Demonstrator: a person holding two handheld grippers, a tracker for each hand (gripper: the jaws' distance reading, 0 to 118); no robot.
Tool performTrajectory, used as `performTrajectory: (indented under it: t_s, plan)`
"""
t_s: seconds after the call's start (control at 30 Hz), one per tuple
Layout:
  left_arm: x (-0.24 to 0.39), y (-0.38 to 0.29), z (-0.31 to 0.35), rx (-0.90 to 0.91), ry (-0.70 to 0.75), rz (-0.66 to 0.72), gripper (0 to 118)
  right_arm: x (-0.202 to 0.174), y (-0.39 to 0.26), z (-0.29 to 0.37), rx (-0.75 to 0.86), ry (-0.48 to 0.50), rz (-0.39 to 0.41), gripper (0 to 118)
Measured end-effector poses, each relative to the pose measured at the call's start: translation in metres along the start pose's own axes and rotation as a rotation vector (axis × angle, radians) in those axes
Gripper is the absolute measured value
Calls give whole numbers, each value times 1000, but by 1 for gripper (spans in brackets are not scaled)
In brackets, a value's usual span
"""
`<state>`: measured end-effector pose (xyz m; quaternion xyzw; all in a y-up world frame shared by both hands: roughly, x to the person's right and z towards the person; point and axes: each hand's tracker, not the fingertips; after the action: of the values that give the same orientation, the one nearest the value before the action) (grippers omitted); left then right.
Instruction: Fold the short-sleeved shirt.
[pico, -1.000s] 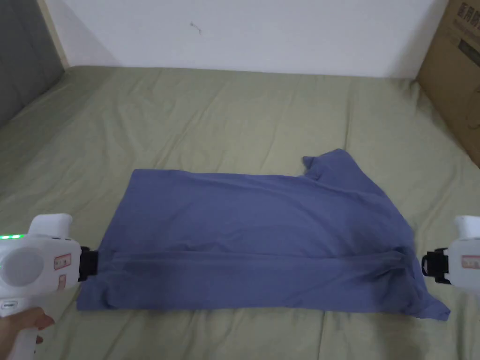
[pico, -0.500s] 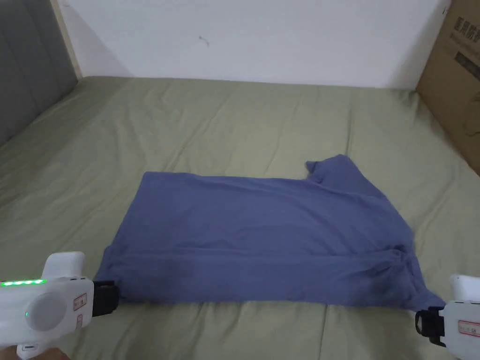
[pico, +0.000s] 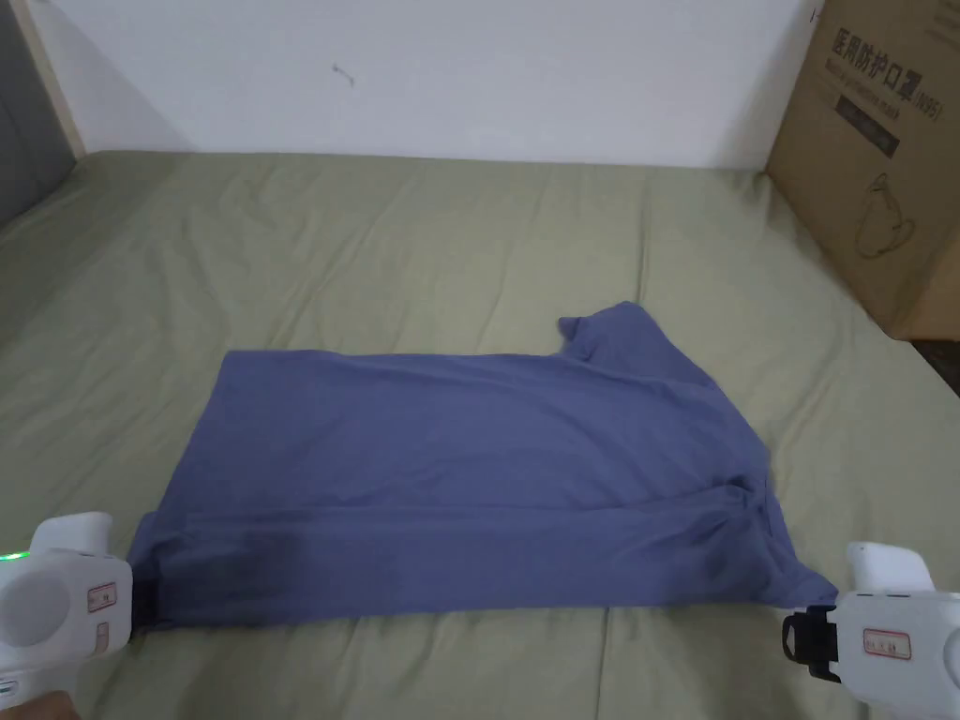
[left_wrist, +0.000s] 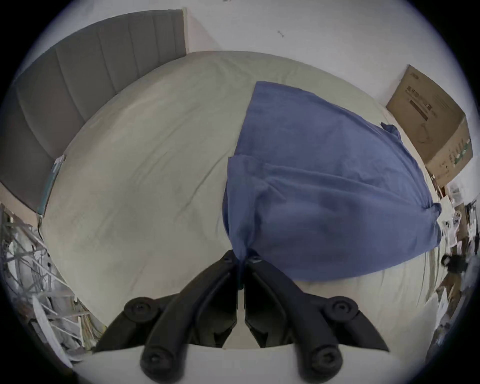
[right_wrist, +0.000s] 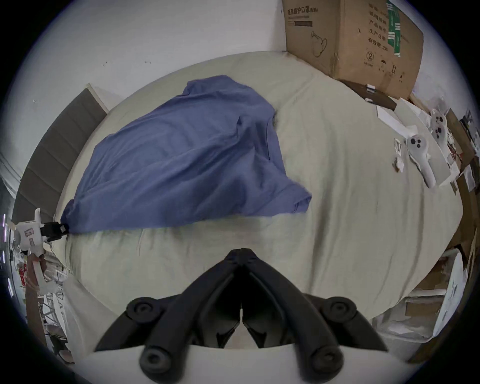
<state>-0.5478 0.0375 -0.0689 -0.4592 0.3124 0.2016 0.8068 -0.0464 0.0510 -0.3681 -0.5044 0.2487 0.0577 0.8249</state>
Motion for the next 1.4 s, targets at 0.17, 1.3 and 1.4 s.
performTrajectory:
  t_s: [0.17, 1.3, 1.4]
  plan:
    - [2, 4, 7, 5, 12, -31, 2, 12, 36, -15, 31, -38, 15, 45]
    - [-14, -59, 42, -77, 1, -98, 2, 31, -51, 18, -134, -7, -17, 7]
    - [-14, -67, 39, -78, -4, -93, 14, 38, -53, 8, -115, -7, -40, 11]
